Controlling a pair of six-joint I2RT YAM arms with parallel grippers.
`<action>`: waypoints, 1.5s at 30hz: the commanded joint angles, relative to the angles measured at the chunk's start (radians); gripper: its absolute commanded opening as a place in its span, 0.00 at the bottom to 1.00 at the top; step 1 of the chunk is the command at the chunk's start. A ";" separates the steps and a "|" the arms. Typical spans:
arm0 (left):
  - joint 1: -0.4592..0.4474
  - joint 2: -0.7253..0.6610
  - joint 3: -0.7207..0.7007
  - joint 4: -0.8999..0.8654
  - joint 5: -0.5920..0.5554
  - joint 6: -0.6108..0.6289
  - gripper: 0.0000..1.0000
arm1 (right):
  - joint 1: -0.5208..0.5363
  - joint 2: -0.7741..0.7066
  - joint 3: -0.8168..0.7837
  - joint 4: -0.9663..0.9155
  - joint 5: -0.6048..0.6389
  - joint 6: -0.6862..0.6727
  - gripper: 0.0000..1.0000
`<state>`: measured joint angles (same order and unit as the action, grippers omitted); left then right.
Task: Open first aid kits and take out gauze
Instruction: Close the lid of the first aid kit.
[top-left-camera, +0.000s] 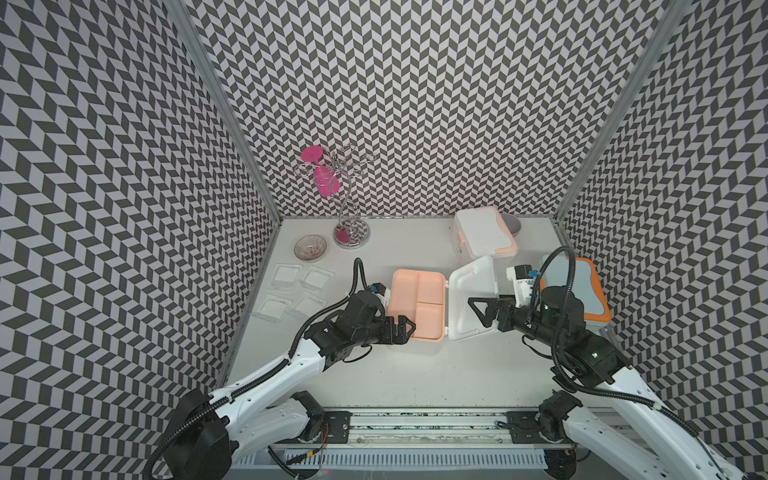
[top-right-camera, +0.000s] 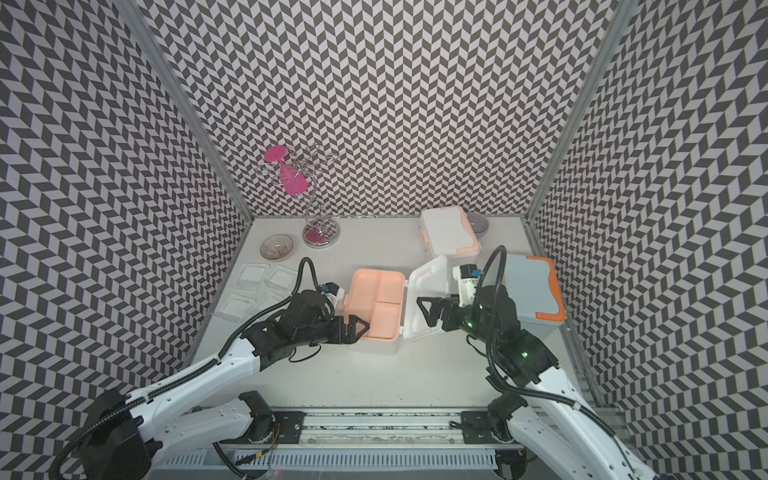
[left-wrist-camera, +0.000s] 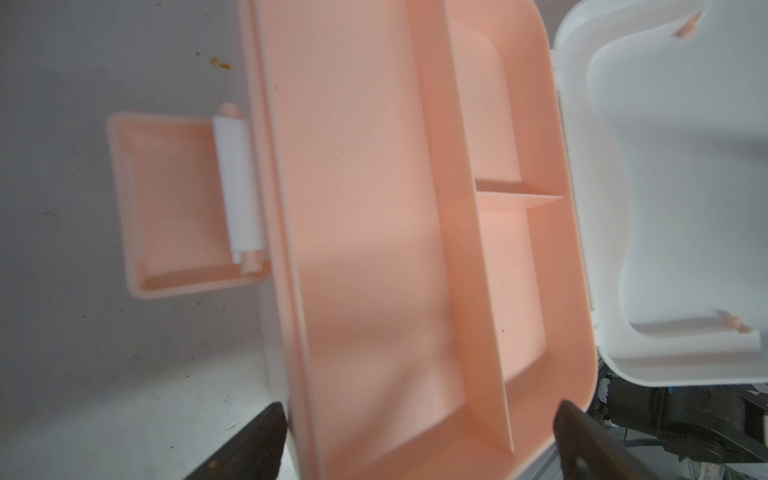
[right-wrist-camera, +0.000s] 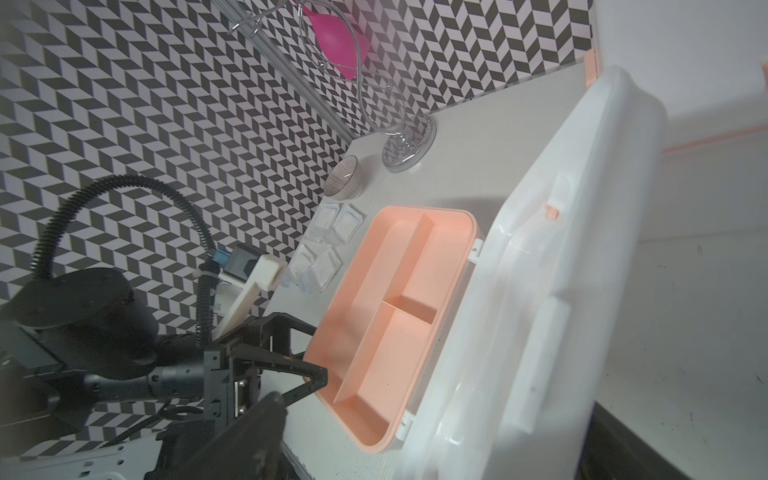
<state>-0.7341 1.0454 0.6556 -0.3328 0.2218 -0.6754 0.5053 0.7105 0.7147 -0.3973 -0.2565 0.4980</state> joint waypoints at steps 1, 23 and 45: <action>-0.026 0.007 0.008 0.121 0.073 -0.016 1.00 | 0.003 0.000 0.051 0.086 -0.089 0.010 1.00; -0.068 0.001 -0.005 0.142 -0.007 -0.026 1.00 | 0.246 0.148 0.126 0.241 -0.111 0.029 1.00; 0.049 -0.353 -0.086 -0.088 -0.184 -0.090 1.00 | 0.416 0.413 0.058 0.339 -0.065 0.074 1.00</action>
<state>-0.6910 0.6991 0.5510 -0.4202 0.0494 -0.7586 0.9150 1.0966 0.7837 -0.0910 -0.3454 0.5503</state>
